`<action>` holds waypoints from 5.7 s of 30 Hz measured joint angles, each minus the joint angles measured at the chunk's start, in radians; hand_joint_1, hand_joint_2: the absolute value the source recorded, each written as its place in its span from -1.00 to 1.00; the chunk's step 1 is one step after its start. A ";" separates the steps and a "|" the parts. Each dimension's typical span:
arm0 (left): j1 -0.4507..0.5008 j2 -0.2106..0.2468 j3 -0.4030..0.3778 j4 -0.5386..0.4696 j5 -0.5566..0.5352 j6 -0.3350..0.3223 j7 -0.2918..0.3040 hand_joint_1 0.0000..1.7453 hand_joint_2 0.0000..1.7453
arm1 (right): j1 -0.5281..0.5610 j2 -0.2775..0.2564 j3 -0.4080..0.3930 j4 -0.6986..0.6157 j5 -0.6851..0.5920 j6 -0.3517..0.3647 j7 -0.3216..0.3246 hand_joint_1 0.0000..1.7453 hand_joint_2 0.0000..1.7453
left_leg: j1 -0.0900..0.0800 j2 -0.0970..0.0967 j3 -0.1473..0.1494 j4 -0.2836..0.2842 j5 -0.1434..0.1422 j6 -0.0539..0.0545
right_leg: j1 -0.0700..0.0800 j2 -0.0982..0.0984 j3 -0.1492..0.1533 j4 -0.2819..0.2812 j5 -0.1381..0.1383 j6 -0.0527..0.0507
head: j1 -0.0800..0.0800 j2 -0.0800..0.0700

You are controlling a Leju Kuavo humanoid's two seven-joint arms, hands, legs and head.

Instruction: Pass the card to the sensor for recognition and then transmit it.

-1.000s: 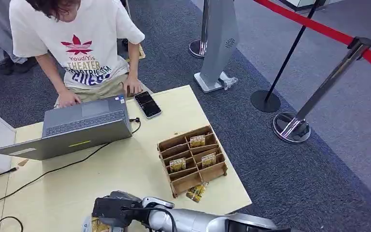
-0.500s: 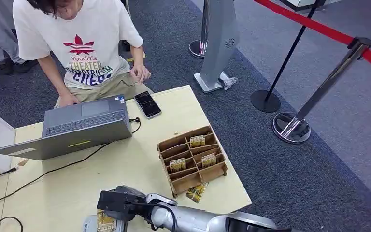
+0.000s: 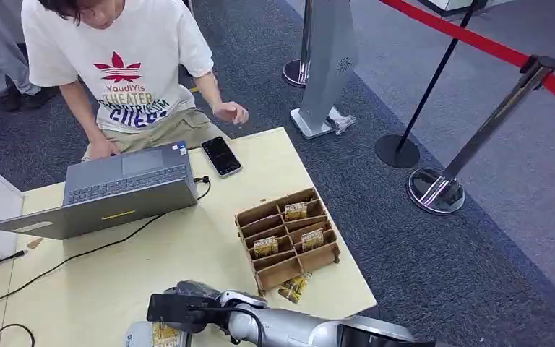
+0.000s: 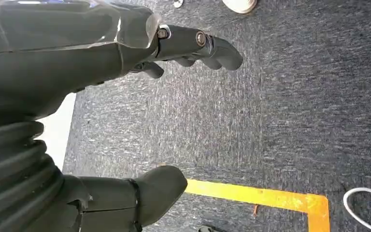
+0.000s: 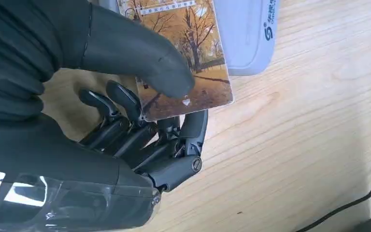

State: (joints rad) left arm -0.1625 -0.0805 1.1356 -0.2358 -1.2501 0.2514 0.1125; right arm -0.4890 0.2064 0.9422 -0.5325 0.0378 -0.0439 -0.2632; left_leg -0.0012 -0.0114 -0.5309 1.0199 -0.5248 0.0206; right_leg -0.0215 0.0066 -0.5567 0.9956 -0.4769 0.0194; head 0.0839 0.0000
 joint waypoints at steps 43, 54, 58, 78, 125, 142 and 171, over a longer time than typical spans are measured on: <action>0.055 0.010 -0.029 0.000 0.162 0.033 -0.045 -1.00 1.00 | 0.097 -0.183 -0.179 -0.812 -0.203 0.055 -0.005 1.00 1.00 | 0.000 0.000 0.000 0.000 0.000 0.000 | 0.000 0.001 -0.001 0.000 0.000 0.000 | 0.000 0.000; 0.076 0.008 -0.010 0.000 0.178 0.040 -0.052 -1.00 1.00 | 0.085 -0.195 -0.242 -0.990 -0.196 -0.010 -0.040 1.00 1.00 | 0.000 0.000 -0.001 0.000 0.000 0.000 | 0.000 0.001 0.000 0.000 0.000 0.000 | 0.000 0.000; 0.075 0.008 -0.010 0.000 0.175 0.040 -0.052 -1.00 1.00 | 0.043 -0.193 -0.273 -1.012 -0.175 -0.041 -0.043 1.00 1.00 | 0.000 0.000 -0.001 0.000 0.000 0.000 | 0.000 0.001 0.000 0.000 0.000 0.000 | 0.000 0.000; 0.074 0.001 -0.010 0.000 0.177 0.032 -0.033 -1.00 1.00 | -0.142 -0.077 -0.340 -0.804 0.284 -0.367 -0.050 1.00 1.00 | 0.000 0.000 -0.001 0.000 0.000 0.000 | 0.000 0.000 0.000 0.001 0.000 0.000 | 0.000 0.000; 0.078 -0.012 0.090 0.007 0.288 0.085 0.000 -1.00 1.00 | -0.089 0.045 -0.169 -0.488 0.598 -0.579 -0.138 -1.00 1.00 | 0.000 0.000 -0.001 0.000 0.000 0.000 | 0.000 0.001 -0.001 0.000 0.000 0.000 | 0.000 0.000; 0.095 -0.034 0.146 0.016 0.338 0.087 -0.010 -1.00 1.00 | 0.086 -0.183 -0.201 -0.932 0.702 -0.501 -0.027 -0.82 1.00 | 0.000 0.000 -0.001 0.000 0.000 0.000 | 0.000 0.000 -0.001 0.000 0.000 0.000 | 0.000 0.000; 0.110 -0.036 0.161 0.000 0.316 0.054 -0.018 -1.00 1.00 | 0.284 -0.321 -0.298 -0.895 0.861 -0.552 0.043 -0.10 1.00 | 0.000 0.000 -0.001 0.000 0.000 0.000 | 0.000 0.000 -0.001 0.000 0.000 0.000 | 0.000 0.000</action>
State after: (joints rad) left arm -0.0524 -0.1164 1.2970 -0.2354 -0.9339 0.3056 0.0950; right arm -0.2053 -0.1148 0.6447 -1.4271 0.8984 -0.5954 -0.2205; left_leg -0.0014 -0.0113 -0.5316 1.0202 -0.5252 0.0206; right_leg -0.0215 0.0070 -0.5572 0.9952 -0.4768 0.0193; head 0.0839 0.0000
